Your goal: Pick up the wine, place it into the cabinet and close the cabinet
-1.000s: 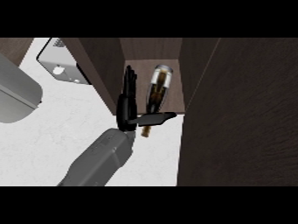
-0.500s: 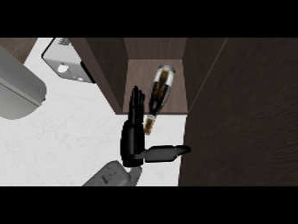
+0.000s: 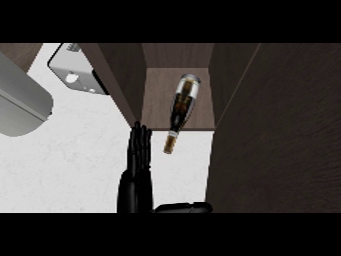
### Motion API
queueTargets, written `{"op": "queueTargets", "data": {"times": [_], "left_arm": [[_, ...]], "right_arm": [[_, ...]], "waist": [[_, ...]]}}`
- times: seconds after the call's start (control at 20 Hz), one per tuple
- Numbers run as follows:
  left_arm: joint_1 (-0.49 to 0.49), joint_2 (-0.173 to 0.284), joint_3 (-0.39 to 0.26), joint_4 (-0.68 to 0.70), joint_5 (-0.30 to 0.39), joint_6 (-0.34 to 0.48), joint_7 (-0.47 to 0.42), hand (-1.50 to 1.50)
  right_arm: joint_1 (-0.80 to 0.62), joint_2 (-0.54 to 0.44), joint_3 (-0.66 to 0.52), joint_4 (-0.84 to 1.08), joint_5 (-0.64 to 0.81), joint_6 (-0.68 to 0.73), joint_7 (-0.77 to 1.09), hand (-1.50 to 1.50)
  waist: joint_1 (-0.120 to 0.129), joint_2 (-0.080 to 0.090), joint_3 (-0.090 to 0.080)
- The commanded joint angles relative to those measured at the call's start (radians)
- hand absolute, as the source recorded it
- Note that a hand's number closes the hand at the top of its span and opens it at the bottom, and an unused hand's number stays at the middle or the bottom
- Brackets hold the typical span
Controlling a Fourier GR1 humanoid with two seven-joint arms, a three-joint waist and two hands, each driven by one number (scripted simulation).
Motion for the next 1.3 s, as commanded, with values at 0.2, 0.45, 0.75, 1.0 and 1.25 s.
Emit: {"op": "queueTargets", "data": {"times": [0.2, 0.45, 0.75, 1.0, 1.25], "left_arm": [[0.151, 0.144, -0.064, -0.264, -0.065, -0.008, 0.043, -1.5], [0.243, 0.266, -0.063, -0.388, -0.053, -0.073, 0.052, -1.5], [0.294, 0.402, 0.028, -0.482, -0.018, -0.178, 0.063, -1.5], [0.345, 0.436, 0.116, -0.465, 0.048, -0.264, 0.026, -1.5], [0.436, 0.504, 0.219, -0.517, 0.092, -0.315, -0.014, -1.5]], "right_arm": [[0.042, -0.003, 0.018, -0.08, -0.14, 0.031, 0.072, -1.5], [0.063, -0.027, 0.043, -0.113, -0.166, 0.073, 0.123, 1.5], [0.065, -0.032, 0.106, -0.151, -0.109, 0.107, 0.134, 1.5], [0.176, 0.016, 0.169, -0.11, -0.216, 0.124, 0.131, 1.5], [0.133, 0.058, 0.28, -0.142, -0.168, 0.053, 0.256, 1.5]], "waist": [[0.0, 0.0, 0.0], [-0.002, -0.001, 0.0], [-0.002, -0.001, -0.001], [-0.005, 0.0, -0.001], [0.006, -0.002, -0.002]]}}
